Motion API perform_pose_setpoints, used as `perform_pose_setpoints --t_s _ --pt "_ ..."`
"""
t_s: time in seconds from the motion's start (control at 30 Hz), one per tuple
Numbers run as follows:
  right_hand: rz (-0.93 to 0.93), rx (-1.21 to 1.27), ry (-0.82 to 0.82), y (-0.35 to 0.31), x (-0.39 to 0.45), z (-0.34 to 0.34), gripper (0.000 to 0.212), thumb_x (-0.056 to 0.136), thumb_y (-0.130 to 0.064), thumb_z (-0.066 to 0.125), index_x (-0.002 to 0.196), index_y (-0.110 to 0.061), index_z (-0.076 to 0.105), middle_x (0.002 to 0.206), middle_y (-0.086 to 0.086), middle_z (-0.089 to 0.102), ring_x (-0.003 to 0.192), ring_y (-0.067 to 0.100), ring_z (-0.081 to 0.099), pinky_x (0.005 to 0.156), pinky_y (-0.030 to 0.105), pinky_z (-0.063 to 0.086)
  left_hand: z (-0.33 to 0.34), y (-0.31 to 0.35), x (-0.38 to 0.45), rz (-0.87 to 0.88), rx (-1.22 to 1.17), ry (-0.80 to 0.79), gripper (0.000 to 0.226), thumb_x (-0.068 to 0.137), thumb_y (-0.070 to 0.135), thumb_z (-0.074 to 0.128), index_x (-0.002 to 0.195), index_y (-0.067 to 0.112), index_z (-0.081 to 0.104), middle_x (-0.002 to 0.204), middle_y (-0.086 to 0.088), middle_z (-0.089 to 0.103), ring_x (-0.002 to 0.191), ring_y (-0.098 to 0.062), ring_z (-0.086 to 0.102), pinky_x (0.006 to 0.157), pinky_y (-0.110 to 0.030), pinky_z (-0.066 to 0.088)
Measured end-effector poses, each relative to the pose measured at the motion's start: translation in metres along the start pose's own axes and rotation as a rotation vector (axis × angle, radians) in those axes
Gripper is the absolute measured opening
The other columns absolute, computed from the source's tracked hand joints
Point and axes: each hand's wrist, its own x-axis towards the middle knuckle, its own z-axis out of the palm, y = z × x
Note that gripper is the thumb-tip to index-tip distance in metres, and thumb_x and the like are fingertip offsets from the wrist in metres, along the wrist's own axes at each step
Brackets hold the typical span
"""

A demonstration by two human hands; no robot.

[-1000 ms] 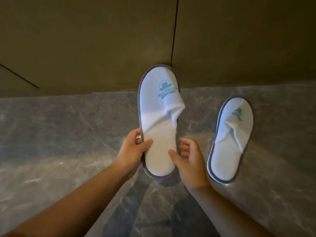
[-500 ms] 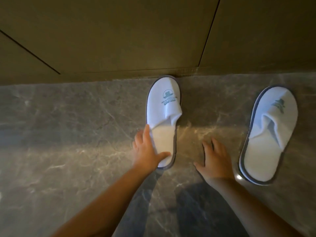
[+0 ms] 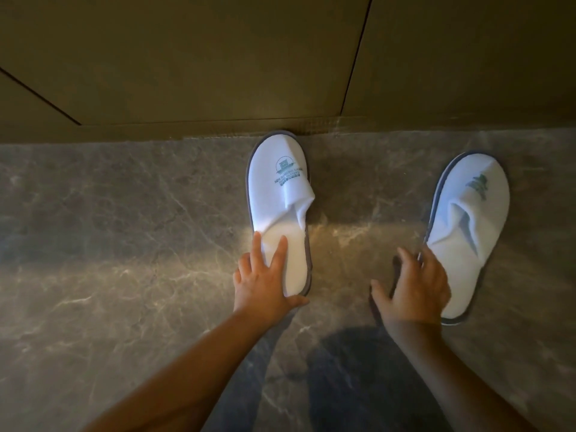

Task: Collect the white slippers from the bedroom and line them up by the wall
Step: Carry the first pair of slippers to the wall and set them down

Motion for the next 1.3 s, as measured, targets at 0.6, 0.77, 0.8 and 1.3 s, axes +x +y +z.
perform_pose_setpoints --t_s 0.6,0.77,0.8,1.3 --pt "0.147 0.241 0.002 0.037 -0.012 0.003 0.100 0.060 -0.022 0.077 0.140 -0.021 0.018 0.150 0.020 0.014 0.130 0.041 0.018 0.105 0.055 0.021 -0.011 0.004 0.002 0.168 0.132 -0.071 0.100 0.069 0.061 0.055 0.139 0.030 -0.009 0.154 -0.007 -0.014 0.140 -0.033 -0.013 0.114 -0.051 0.006" --pt "0.035 0.172 -0.098 0.009 -0.004 0.016 0.093 0.068 -0.032 0.071 0.140 -0.026 0.012 0.153 0.013 0.005 0.135 0.034 0.010 0.110 0.050 0.018 -0.012 0.005 0.002 0.162 0.115 -0.071 0.100 0.069 0.059 0.057 0.140 0.029 -0.006 0.154 -0.007 -0.012 0.140 -0.034 -0.012 0.114 -0.051 0.007" --pt "0.027 0.167 -0.107 0.004 -0.002 0.018 0.091 0.070 -0.033 0.069 0.140 -0.027 0.012 0.153 0.013 0.004 0.135 0.034 0.009 0.110 0.050 0.018 -0.012 0.005 0.002 0.159 0.108 -0.075 0.099 0.069 0.058 0.057 0.140 0.029 -0.006 0.154 -0.007 -0.012 0.140 -0.034 -0.012 0.114 -0.051 0.007" --pt "0.056 0.151 -0.122 -0.019 0.007 0.031 0.084 0.070 -0.032 0.070 0.138 -0.026 0.020 0.153 0.012 0.007 0.133 0.035 0.011 0.108 0.050 0.021 -0.009 -0.001 0.003 0.195 0.016 -0.080 0.096 0.070 0.052 0.061 0.139 0.030 -0.002 0.153 -0.007 -0.014 0.140 -0.030 -0.016 0.116 -0.047 0.005"
